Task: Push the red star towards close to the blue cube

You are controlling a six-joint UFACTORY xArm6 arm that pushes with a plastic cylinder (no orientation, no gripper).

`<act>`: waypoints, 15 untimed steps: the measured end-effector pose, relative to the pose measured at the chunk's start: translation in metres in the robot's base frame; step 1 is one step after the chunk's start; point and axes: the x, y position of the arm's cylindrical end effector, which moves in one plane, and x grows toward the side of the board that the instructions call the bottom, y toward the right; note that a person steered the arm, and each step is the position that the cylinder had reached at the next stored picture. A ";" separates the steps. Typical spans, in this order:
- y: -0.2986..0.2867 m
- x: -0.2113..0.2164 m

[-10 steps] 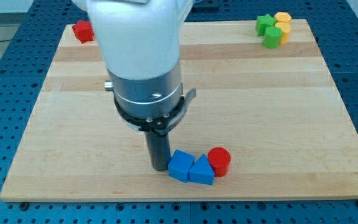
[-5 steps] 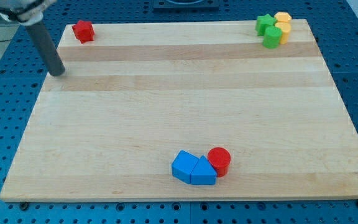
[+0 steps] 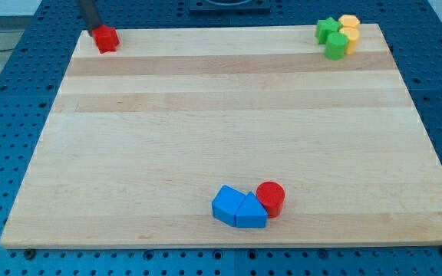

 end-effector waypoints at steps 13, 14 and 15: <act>0.123 0.339; 0.117 0.349; 0.100 0.356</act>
